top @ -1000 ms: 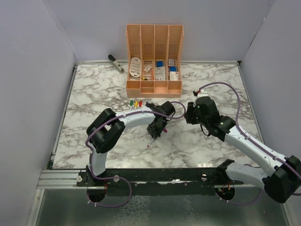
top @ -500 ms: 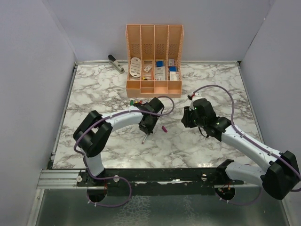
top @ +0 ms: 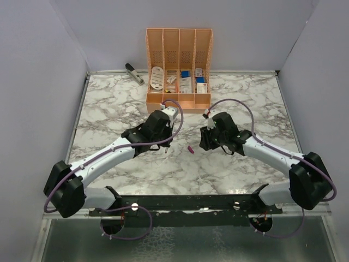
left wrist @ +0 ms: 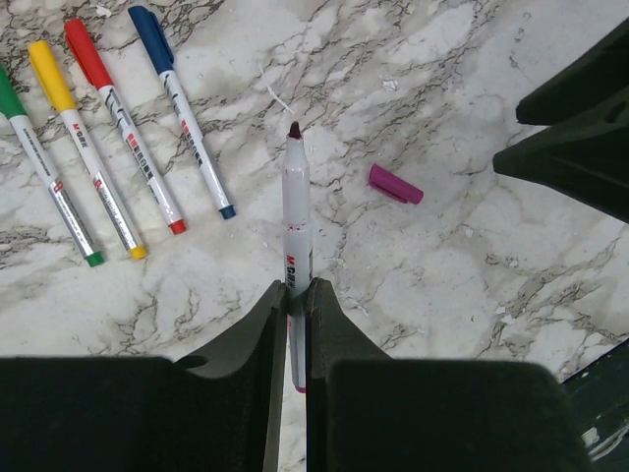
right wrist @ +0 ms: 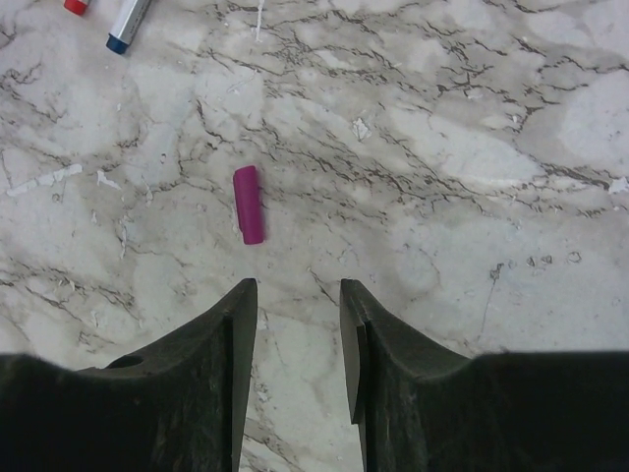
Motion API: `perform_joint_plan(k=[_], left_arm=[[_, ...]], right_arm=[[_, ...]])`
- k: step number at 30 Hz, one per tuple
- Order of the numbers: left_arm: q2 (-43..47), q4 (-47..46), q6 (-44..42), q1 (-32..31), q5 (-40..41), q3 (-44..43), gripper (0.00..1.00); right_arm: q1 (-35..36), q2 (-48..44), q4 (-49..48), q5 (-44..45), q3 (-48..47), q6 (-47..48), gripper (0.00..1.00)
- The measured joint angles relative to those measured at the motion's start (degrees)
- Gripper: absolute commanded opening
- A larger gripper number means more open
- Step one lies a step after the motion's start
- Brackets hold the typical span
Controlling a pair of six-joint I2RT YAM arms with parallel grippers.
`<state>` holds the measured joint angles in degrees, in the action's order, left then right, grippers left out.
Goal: Insert the pens into the pen caps
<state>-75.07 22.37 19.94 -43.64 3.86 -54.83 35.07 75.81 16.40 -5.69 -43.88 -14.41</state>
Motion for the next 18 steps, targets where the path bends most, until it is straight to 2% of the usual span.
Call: perform_joint_plan(k=[9, 18], left_arm=[[10.5, -11.3, -0.2, 0.0, -1.7, 11.1, 0.00], [11.6, -16.5, 0.0, 0.0, -3.7, 12.2, 0.00]], right_arm=[[3.0, 7.0, -0.1, -0.7, -4.5, 2.8, 0.40], [5.8, 14.1, 0.0, -0.8, -7.8, 4.4, 0.40]])
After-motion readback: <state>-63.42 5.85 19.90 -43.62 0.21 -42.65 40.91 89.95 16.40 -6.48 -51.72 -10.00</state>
